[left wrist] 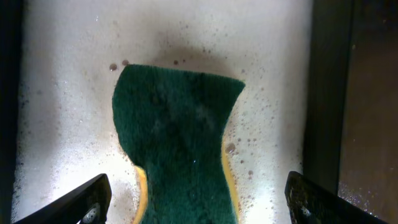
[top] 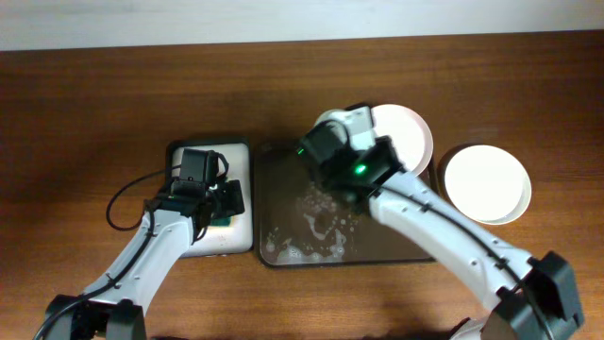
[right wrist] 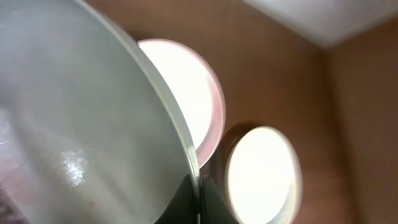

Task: Clean dirty plates on tray and stack at the side
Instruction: 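Lift the light green plate with the right gripper and stack it on the right plate, then drag the pink plate to the tray center with the right gripper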

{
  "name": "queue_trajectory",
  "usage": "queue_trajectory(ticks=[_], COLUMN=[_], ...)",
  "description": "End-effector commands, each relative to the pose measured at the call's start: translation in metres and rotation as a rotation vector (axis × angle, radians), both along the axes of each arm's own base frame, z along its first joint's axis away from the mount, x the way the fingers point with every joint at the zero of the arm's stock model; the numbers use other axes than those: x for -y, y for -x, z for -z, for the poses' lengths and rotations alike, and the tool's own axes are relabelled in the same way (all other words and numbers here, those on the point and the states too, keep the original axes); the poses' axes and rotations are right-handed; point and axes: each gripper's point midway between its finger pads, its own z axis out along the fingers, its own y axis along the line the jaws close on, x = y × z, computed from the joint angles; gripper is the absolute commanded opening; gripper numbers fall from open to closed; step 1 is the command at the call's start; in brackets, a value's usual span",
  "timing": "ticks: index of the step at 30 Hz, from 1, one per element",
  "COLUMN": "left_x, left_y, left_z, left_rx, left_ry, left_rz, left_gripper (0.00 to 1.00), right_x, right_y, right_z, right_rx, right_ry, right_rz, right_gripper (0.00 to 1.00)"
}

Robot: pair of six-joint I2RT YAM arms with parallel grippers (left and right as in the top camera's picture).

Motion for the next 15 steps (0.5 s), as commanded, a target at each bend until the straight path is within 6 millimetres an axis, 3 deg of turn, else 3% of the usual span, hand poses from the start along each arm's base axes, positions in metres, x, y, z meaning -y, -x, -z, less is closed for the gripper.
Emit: queue_trajectory(ticks=[1, 3, 4, 6, 10, 12, 15], left_x=[0.000, 0.000, 0.000, 0.000, 0.000, 0.000, 0.000], left_y=[0.005, 0.006, 0.006, 0.006, 0.006, 0.006, 0.006], left_z=[0.000, 0.000, 0.000, 0.000, 0.000, 0.000, 0.000], left_rx=[-0.012, -0.015, -0.016, -0.017, -0.016, -0.016, -0.015], left_ry=[0.005, 0.005, 0.004, 0.004, 0.004, 0.004, 0.004], left_rz=[0.005, 0.006, 0.006, 0.006, 0.005, 0.006, 0.005], left_gripper=[0.87, 0.87, 0.87, 0.87, 0.87, 0.88, 0.87], right_x=[0.039, 0.074, 0.108, 0.155, 0.256, 0.283, 0.296], right_y=[-0.012, -0.017, -0.019, -0.015, 0.025, 0.044, 0.057], right_z=[0.017, 0.026, 0.031, 0.035, 0.050, 0.061, 0.075], right_rx=[-0.089, -0.124, -0.141, -0.136, -0.093, -0.083, -0.079], right_ry=[-0.370, -0.509, -0.625, -0.736, -0.807, -0.816, -0.822], right_rz=[0.205, 0.320, 0.417, 0.545, 0.846, 0.943, 0.995], right_gripper=[0.04, 0.04, 0.04, 0.04, 0.04, 0.04, 0.06])
